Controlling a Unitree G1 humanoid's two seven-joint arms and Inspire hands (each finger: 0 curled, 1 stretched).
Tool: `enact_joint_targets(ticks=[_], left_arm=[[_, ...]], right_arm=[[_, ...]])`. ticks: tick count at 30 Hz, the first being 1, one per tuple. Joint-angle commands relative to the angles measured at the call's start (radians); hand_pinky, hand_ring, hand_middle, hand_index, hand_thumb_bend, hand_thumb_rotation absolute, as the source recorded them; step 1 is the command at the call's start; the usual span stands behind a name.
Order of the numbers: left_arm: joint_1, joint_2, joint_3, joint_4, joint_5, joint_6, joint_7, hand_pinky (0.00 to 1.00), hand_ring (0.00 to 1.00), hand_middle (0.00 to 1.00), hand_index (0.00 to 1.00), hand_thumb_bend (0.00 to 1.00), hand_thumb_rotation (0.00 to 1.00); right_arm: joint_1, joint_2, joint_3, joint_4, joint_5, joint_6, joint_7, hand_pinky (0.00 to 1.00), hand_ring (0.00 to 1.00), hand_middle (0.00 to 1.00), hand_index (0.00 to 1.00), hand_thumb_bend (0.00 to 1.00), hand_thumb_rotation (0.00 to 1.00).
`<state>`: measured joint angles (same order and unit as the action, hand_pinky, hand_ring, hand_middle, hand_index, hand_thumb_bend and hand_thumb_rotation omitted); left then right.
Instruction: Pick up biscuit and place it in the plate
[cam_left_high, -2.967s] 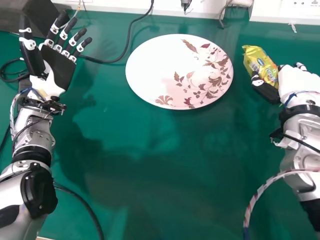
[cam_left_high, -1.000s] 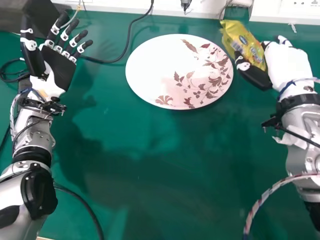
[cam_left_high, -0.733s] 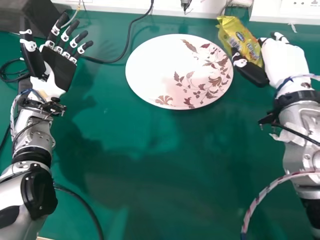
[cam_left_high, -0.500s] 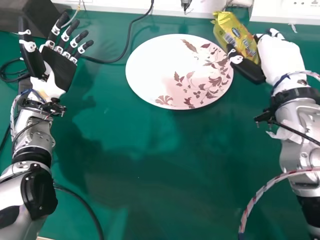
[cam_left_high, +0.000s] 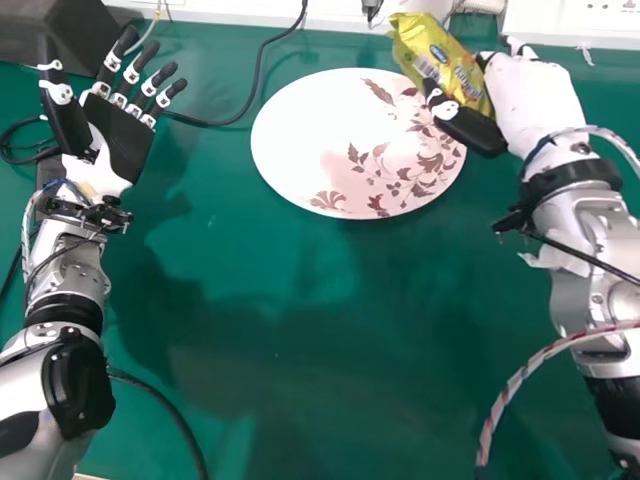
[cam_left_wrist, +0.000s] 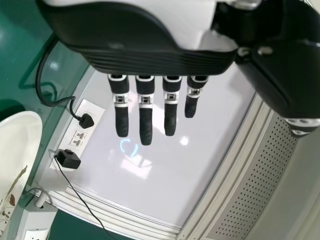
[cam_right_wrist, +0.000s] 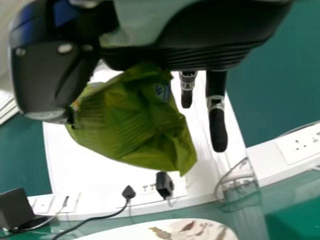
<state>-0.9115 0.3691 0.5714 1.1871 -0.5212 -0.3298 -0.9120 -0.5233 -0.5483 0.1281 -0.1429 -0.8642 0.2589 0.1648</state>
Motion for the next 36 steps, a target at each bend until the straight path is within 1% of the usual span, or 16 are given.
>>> enact_joint_targets(ticks=[1, 4, 7, 10, 18, 22, 27, 30, 36], left_arm=[[0.014, 0.010, 0.004, 0.001, -0.001, -0.010, -0.001, 0.80, 0.78, 0.88, 0.99, 0.94, 0.34], [0.013, 0.014, 0.006, 0.005, -0.002, -0.010, -0.002, 0.82, 0.79, 0.88, 0.99, 0.97, 0.25], [0.011, 0.015, 0.007, 0.006, -0.005, -0.004, -0.007, 0.83, 0.79, 0.89, 0.99, 0.98, 0.21], [0.009, 0.017, 0.008, 0.009, -0.006, -0.001, -0.012, 0.83, 0.80, 0.89, 0.99, 0.98, 0.22], [0.004, 0.016, 0.003, 0.012, 0.001, 0.006, 0.008, 0.83, 0.80, 0.90, 0.99, 0.98, 0.23], [0.002, 0.014, 0.005, 0.013, -0.002, 0.004, -0.002, 0.83, 0.80, 0.90, 0.99, 0.98, 0.23], [0.003, 0.012, 0.004, 0.014, 0.000, -0.006, -0.002, 0.81, 0.78, 0.89, 0.99, 0.98, 0.23], [0.001, 0.013, 0.006, 0.018, -0.001, 0.002, 0.004, 0.81, 0.79, 0.89, 0.99, 0.97, 0.22], [0.001, 0.010, 0.001, 0.017, 0.007, -0.017, 0.016, 0.82, 0.79, 0.89, 0.99, 0.96, 0.22]], right_arm=[[-0.022, 0.008, 0.006, 0.004, 0.016, -0.028, -0.020, 0.27, 0.45, 0.42, 0.53, 0.50, 0.00], [-0.042, 0.019, 0.012, 0.027, 0.020, -0.041, -0.020, 0.28, 0.45, 0.43, 0.53, 0.50, 0.00], [-0.060, 0.025, 0.020, 0.054, 0.023, -0.054, -0.024, 0.27, 0.45, 0.43, 0.53, 0.50, 0.00], [-0.074, 0.029, 0.028, 0.076, 0.022, -0.061, -0.030, 0.27, 0.45, 0.43, 0.53, 0.50, 0.00], [-0.108, 0.031, 0.039, 0.115, 0.025, -0.083, -0.034, 0.27, 0.45, 0.42, 0.53, 0.50, 0.00], [-0.125, 0.031, 0.044, 0.128, 0.021, -0.091, -0.031, 0.28, 0.45, 0.43, 0.53, 0.50, 0.00], [-0.149, 0.024, 0.053, 0.165, 0.022, -0.126, -0.042, 0.27, 0.45, 0.43, 0.53, 0.50, 0.00], [-0.166, 0.022, 0.061, 0.194, 0.022, -0.141, -0.039, 0.27, 0.45, 0.43, 0.53, 0.50, 0.00], [-0.199, 0.027, 0.080, 0.250, 0.019, -0.154, -0.045, 0.27, 0.45, 0.43, 0.53, 0.50, 0.00]])
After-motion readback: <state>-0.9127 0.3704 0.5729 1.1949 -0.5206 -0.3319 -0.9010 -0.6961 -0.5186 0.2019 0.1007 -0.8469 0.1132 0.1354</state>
